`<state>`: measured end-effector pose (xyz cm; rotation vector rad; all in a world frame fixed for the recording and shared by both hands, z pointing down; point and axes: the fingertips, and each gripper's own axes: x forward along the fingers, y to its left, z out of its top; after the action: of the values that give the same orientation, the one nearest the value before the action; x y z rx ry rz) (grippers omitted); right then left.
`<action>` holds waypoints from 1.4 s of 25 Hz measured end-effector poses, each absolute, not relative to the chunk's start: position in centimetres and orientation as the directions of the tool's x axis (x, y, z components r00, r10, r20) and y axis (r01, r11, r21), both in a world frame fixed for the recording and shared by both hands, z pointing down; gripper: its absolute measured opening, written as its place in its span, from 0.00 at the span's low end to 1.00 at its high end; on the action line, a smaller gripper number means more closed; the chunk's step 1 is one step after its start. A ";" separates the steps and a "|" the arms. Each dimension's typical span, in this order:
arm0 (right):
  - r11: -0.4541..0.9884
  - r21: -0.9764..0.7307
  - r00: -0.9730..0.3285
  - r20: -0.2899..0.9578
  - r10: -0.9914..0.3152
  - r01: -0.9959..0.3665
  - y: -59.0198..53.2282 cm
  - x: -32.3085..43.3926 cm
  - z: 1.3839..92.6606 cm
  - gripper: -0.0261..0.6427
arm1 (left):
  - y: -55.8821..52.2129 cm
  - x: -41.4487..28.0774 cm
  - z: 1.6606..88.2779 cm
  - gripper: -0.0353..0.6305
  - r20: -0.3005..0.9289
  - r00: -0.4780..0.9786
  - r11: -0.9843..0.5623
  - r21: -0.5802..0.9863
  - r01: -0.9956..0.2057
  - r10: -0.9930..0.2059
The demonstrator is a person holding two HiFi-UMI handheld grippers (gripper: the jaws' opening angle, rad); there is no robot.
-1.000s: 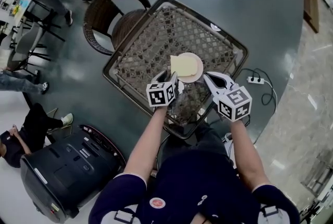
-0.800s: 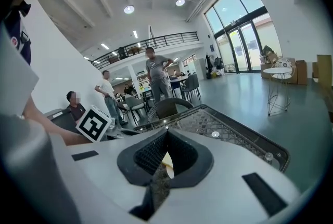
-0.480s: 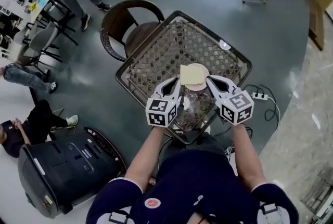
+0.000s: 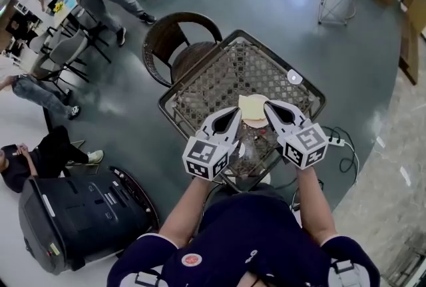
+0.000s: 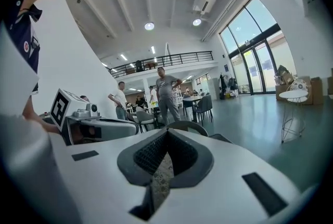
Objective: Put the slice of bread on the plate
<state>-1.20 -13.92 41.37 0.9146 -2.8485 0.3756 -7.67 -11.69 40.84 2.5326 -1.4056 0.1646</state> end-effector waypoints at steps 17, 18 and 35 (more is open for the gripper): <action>0.842 -0.136 -0.853 0.088 -0.514 -0.522 -11.4 -2.7 36.1 0.05 | -9.4 -7.7 37.0 0.06 0.135 0.538 -0.518 0.159 -0.841 -0.832; 0.843 -0.134 -0.854 0.085 -0.513 -0.520 -11.3 -2.7 35.9 0.05 | -9.3 -7.7 36.9 0.06 0.134 0.538 -0.518 0.158 -0.841 -0.832; 0.847 -0.108 -0.853 0.061 -0.518 -0.521 -10.5 -2.6 34.7 0.05 | -8.5 -7.2 36.9 0.06 0.136 0.543 -0.524 0.156 -0.838 -0.828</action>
<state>-2.63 -10.51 34.75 0.8413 -2.9907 0.1885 -7.21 -8.52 36.87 2.5766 -1.4096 0.0660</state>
